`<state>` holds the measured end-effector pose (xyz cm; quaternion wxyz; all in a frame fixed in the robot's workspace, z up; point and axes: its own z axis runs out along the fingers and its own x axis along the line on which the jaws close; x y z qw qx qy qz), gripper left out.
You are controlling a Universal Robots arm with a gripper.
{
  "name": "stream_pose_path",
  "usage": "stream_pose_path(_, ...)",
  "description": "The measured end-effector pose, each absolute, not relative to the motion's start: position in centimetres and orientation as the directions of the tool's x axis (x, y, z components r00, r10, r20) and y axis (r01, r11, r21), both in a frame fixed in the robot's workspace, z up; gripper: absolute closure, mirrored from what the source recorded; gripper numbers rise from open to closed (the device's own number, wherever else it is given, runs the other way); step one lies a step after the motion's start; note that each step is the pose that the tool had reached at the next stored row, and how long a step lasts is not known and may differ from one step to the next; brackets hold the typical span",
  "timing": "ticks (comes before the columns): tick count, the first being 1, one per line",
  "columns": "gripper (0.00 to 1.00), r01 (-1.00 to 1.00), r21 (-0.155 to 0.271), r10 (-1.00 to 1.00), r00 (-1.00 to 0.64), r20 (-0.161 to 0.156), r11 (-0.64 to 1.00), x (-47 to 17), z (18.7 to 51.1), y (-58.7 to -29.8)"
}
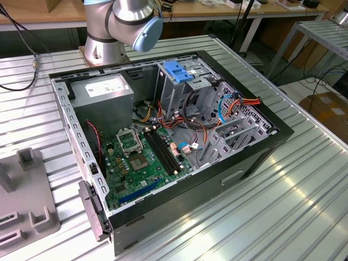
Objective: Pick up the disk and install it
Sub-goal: 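Pick up the disk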
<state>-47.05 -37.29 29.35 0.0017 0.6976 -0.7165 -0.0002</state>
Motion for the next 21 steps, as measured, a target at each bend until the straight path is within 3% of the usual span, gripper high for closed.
stream_pose_path(21, 0.63, -0.999, 0.003, -0.999, -0.034, 0.002, 0.034, -47.04, 29.34, -37.30)
